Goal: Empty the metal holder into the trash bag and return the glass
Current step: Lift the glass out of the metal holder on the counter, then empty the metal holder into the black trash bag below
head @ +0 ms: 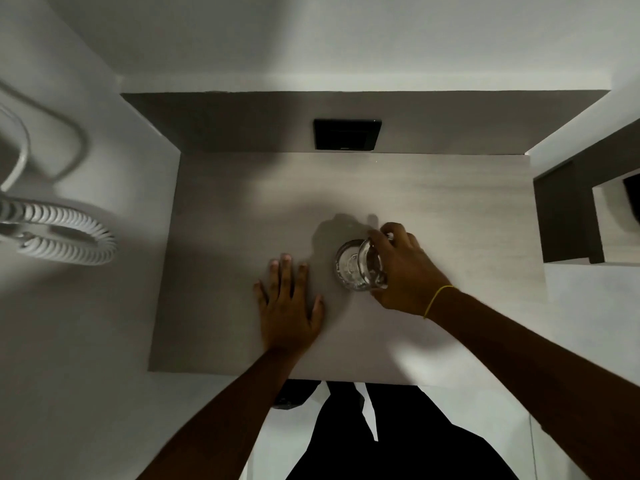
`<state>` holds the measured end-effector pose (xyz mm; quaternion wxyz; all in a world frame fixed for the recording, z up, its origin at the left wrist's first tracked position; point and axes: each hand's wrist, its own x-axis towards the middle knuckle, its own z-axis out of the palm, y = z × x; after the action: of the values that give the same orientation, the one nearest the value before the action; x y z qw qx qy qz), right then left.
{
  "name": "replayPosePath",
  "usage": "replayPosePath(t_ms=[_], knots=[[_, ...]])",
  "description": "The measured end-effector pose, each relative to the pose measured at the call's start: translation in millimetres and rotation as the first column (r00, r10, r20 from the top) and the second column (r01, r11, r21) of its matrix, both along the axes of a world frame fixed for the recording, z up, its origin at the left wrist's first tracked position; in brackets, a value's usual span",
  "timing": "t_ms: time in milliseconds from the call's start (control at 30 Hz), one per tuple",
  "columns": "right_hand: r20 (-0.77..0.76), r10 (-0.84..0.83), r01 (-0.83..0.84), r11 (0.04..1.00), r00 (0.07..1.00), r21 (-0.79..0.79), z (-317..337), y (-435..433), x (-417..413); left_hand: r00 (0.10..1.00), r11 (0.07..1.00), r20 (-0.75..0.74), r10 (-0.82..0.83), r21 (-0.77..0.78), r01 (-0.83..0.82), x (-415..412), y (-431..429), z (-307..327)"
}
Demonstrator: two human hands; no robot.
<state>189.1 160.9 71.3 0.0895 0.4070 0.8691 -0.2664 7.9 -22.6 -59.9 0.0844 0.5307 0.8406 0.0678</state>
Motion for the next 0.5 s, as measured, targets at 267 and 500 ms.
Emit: replayPosePath(t_ms=[267, 500], knots=[[0.192, -0.081, 0.056, 0.990, 0.978, 0.131, -19, 21, 74, 1.000, 1.000, -0.013, -0.002, -0.001, 0.002, 1, -1, -1], [0.215, -0.102, 0.078, 0.990, 0.971, 0.118, -44, 25, 94, 1.000, 1.000, -0.013, 0.007, 0.001, -0.007, 0, -1, -4]])
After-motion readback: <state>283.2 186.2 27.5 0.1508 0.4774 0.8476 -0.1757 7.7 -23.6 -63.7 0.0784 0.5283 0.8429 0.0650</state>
